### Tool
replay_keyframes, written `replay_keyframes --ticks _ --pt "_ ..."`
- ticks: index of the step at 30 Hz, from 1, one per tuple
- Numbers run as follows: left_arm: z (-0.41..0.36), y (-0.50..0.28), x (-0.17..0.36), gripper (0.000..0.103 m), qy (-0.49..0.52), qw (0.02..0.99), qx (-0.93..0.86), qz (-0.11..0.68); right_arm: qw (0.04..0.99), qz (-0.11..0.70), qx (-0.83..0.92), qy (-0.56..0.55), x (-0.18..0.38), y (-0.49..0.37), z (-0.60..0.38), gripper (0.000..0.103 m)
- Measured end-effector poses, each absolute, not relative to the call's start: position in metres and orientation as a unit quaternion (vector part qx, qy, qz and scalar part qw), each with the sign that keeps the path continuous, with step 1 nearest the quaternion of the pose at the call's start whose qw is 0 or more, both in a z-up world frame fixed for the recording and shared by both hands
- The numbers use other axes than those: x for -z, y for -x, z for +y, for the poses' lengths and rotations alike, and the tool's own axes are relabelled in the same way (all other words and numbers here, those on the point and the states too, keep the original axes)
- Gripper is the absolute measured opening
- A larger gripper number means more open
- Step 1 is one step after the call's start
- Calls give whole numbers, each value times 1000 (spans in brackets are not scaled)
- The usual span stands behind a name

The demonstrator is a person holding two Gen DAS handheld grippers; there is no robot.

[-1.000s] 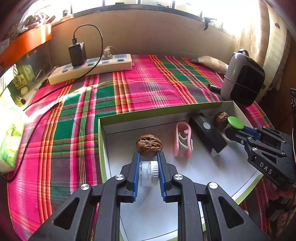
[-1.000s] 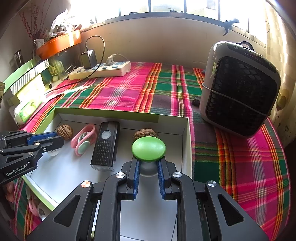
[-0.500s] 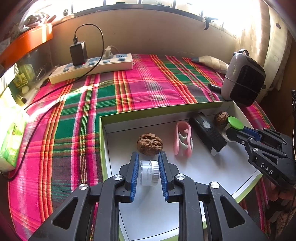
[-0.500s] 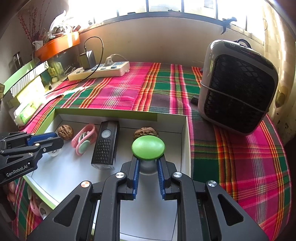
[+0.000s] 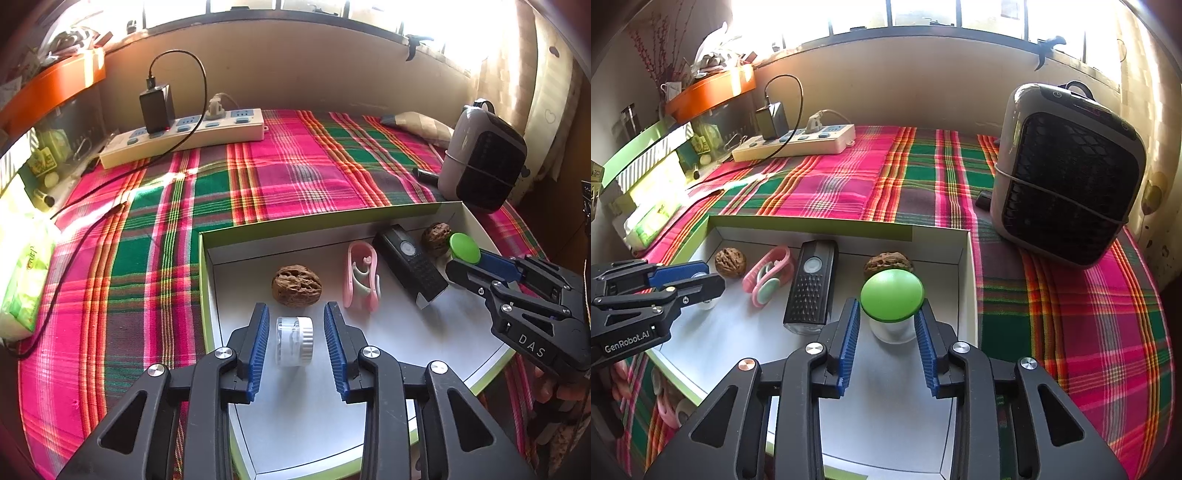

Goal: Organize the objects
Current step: 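Open the left tool releasing the white jar while the right tool releases the green-topped lamp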

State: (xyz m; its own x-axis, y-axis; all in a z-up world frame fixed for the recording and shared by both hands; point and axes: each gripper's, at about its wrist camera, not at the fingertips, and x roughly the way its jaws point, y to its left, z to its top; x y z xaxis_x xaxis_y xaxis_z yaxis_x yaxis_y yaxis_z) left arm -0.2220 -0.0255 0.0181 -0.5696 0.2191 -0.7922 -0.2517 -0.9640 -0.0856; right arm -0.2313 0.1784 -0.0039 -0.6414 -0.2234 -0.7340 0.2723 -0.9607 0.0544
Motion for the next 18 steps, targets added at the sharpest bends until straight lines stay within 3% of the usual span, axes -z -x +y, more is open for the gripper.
replay_keyframes --ticks 14,18 --pt "-27 219 -21 34 443 129 -887 12 133 29 909 -393 0 229 179 40" --pt "-29 217 -22 35 440 130 -889 10 133 28 911 -389 -2 227 178 46"
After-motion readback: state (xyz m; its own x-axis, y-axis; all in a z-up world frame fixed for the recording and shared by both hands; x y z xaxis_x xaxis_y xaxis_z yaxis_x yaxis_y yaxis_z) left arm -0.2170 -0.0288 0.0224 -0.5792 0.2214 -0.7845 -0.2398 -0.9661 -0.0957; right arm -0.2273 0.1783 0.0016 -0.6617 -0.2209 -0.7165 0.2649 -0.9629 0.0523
